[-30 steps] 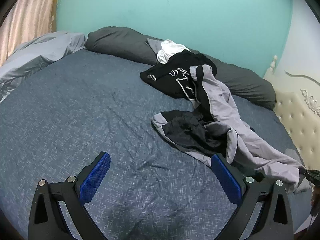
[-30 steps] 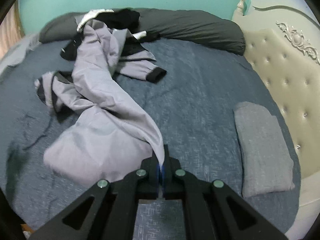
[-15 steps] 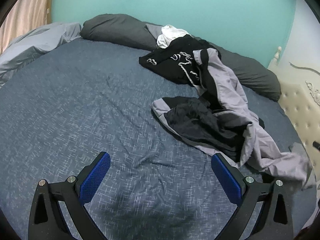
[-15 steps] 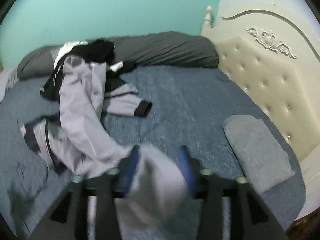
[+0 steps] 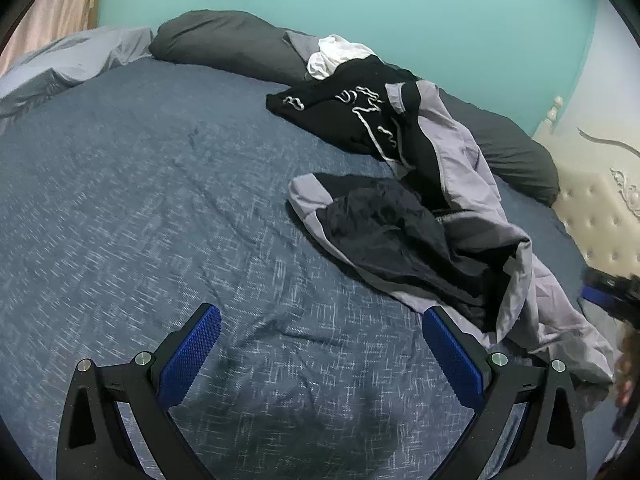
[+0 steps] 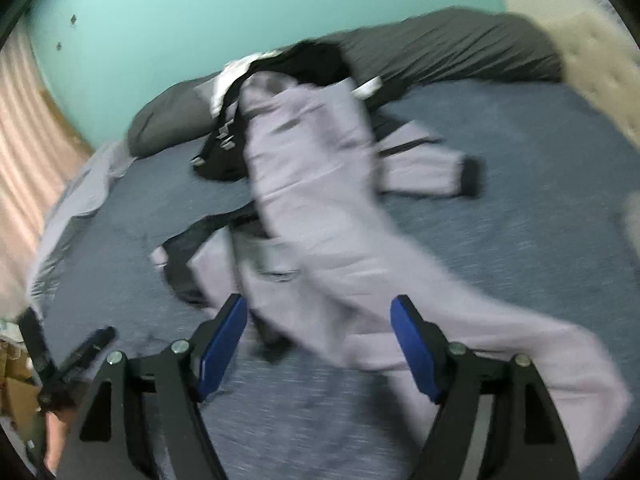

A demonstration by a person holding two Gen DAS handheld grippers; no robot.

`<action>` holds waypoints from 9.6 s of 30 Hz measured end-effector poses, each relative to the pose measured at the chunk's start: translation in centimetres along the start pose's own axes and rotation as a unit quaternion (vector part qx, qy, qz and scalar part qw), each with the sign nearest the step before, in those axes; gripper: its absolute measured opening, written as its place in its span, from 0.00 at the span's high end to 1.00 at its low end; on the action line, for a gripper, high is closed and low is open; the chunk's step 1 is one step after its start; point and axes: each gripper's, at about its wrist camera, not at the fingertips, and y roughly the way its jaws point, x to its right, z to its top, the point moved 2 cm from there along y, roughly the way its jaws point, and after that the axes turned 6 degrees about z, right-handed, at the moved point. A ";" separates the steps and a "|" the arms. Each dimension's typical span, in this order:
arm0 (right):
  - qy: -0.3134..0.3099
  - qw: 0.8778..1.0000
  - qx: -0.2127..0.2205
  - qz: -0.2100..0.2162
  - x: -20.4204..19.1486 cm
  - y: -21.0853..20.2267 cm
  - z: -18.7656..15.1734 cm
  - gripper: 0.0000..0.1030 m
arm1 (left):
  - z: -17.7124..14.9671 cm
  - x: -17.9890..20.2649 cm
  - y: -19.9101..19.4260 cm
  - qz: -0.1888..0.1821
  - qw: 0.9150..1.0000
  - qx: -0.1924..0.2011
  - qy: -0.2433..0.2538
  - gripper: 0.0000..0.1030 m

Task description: Fold clothes

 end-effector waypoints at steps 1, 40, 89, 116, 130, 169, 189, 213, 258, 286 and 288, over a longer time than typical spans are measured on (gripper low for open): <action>-0.008 1.000 -0.003 0.006 -0.9 1.1 0.1 0.27 | -0.1 -0.2 0.2 0.000 1.000 -0.001 -0.003 0.00; 0.115 0.979 0.153 -0.063 6.4 -4.0 -12.2 0.85 | -2.7 1.4 1.2 0.008 0.999 -0.024 0.027 0.00; 0.136 0.983 0.120 0.031 9.3 -1.4 -11.3 0.85 | 8.0 17.9 14.9 -0.079 0.987 -0.106 0.090 0.09; 0.142 0.982 0.119 0.038 10.0 -0.8 -11.5 0.85 | 8.1 21.6 18.7 -0.145 0.974 -0.135 0.107 0.81; 0.145 0.981 0.124 0.035 9.9 -0.8 -11.2 0.85 | 9.5 20.2 14.2 -0.148 0.974 -0.101 0.138 0.97; 0.013 0.968 0.230 0.102 -0.8 -19.0 -10.0 0.85 | 3.1 10.8 -25.0 -0.213 0.962 0.012 0.169 0.97; -0.040 0.994 0.086 -0.053 3.4 -21.0 -11.0 0.86 | -1.7 12.9 -16.6 -0.226 0.962 -0.077 0.135 0.84; -0.002 0.995 -0.038 -0.089 9.9 -15.5 -12.1 0.79 | -4.8 4.1 -6.1 -0.160 0.972 -0.159 0.067 0.48; -0.182 0.969 -0.158 -0.047 1.9 -17.1 -14.9 0.52 | -0.3 2.4 3.3 -0.099 0.979 -0.162 0.070 0.48; -0.293 0.926 -0.236 -0.004 -0.2 -5.9 -18.4 0.97 | -0.6 6.4 8.4 -0.144 0.967 -0.184 0.104 0.95; -0.294 0.928 -0.230 -0.010 -0.1 -6.2 -18.1 0.98 | -0.2 6.3 7.6 -0.145 0.968 -0.175 0.106 0.95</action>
